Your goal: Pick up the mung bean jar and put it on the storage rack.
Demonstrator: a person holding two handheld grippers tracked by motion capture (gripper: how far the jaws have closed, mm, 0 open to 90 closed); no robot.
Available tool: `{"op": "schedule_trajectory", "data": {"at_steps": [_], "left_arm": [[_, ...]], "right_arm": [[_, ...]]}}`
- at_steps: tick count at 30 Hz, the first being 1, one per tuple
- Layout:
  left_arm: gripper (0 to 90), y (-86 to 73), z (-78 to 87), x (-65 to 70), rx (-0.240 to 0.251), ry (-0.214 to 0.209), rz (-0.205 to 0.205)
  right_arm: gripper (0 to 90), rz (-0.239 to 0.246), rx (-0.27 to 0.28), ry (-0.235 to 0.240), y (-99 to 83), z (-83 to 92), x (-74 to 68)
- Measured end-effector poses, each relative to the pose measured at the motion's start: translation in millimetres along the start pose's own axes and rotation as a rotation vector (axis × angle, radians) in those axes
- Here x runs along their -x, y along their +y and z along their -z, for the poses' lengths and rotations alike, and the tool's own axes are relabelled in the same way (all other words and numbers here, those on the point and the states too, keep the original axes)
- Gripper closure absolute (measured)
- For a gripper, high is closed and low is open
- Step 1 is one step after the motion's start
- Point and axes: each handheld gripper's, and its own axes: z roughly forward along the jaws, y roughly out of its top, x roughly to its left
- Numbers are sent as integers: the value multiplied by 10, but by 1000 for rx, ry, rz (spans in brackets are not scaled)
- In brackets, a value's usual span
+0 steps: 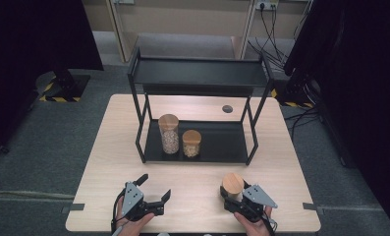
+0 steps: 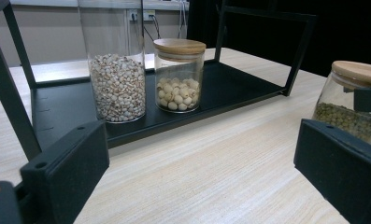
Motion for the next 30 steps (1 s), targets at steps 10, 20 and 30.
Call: {"op": "schedule_trajectory", "data": {"at_steps": [10, 20, 30], "left_arm": [[27, 0, 2, -6, 2, 2, 1], [28, -4, -5, -5, -3, 2, 2], [27, -4, -4, -5, -2, 3, 2]], "right_arm": [[254, -7, -14, 15, 41, -36, 30], [255, -7, -5, 17, 107, -76, 46], [255, -11, 5, 17, 204, -173, 48]]}}
